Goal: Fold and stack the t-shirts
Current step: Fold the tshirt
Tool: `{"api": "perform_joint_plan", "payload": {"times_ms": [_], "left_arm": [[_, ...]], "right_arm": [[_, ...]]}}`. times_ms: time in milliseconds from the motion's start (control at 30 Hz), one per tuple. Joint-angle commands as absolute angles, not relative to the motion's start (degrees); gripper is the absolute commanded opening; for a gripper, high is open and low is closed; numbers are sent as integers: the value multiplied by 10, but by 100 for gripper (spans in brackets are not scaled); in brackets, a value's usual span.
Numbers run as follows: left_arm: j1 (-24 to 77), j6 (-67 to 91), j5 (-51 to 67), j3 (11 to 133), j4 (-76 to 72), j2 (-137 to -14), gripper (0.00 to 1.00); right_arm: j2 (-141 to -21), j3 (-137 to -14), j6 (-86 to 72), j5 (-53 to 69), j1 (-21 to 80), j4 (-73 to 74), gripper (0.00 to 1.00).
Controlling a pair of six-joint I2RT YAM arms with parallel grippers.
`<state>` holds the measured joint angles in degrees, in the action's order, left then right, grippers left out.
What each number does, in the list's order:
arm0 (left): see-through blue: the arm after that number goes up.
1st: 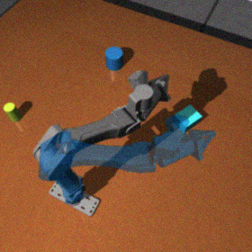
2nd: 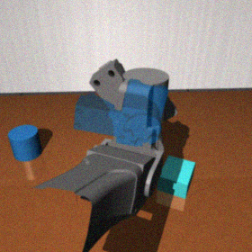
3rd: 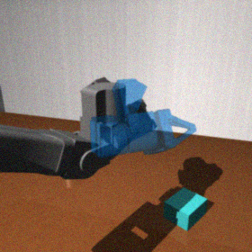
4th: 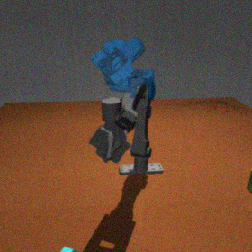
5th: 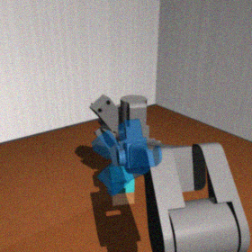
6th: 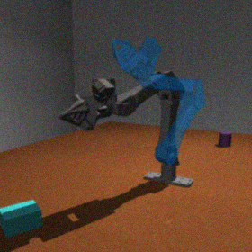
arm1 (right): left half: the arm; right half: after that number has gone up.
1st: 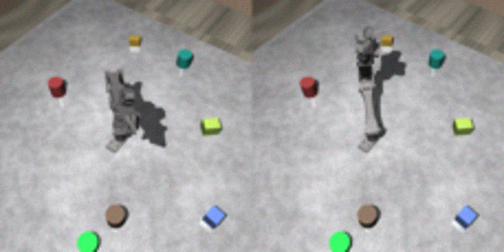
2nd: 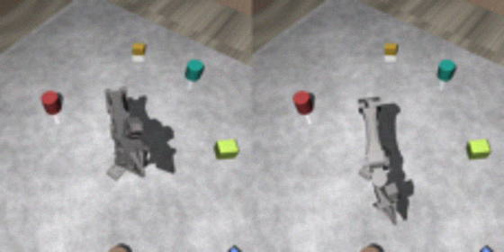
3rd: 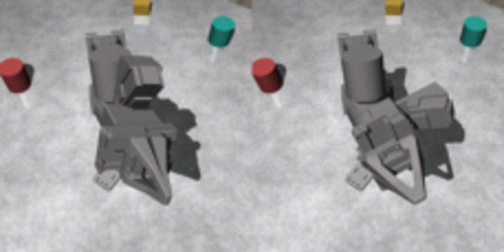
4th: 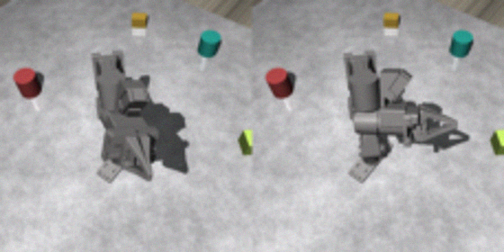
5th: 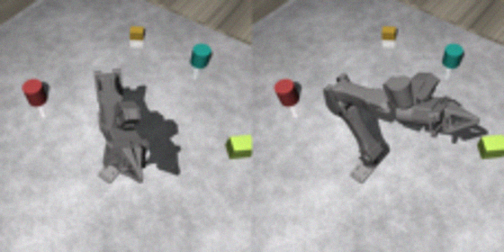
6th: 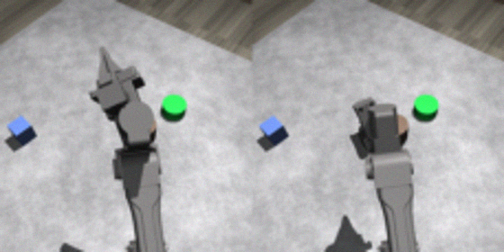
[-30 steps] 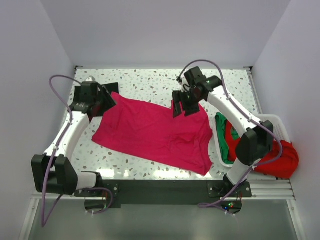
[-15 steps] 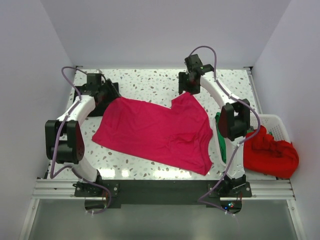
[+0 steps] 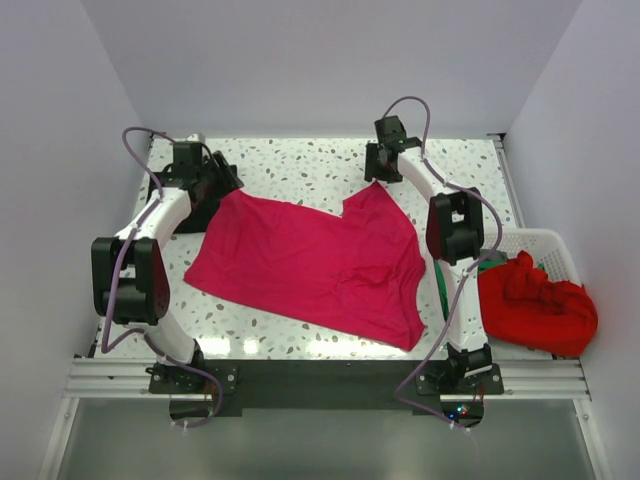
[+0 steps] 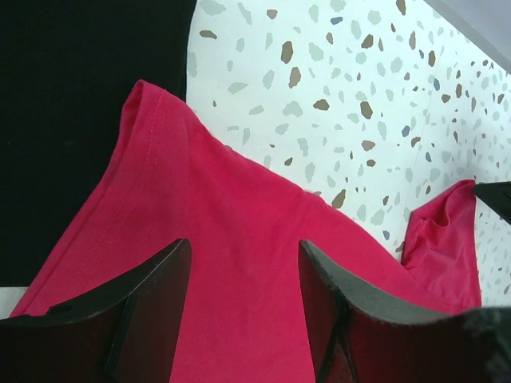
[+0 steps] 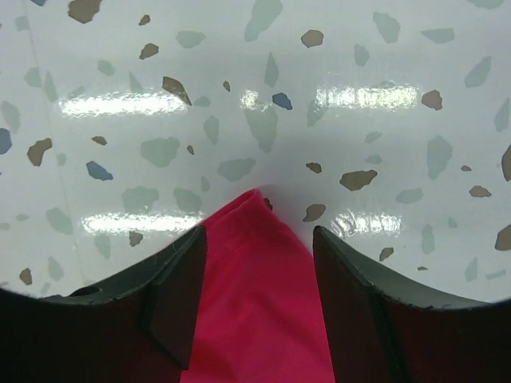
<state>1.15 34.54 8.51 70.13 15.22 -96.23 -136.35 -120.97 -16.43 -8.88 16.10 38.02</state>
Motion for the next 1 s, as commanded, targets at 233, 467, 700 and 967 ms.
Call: {"api": "perform_joint_plan", "payload": {"times_ms": [233,467,700,967], "left_arm": [[9,329,71,744,141,-983,61],[8,316,55,773,174,-1023,61],[2,313,29,819,205,-1080,61],[0,291,-18,884,238,-1144,58]], "right_arm": [[-1408,-1253,-162,-32,143,326,53],[-1410,-1236,-146,-5,144,331,40],[-1411,-1228,-135,-1,141,345,23],[-1404,-1234,-140,-7,131,354,5]]}}
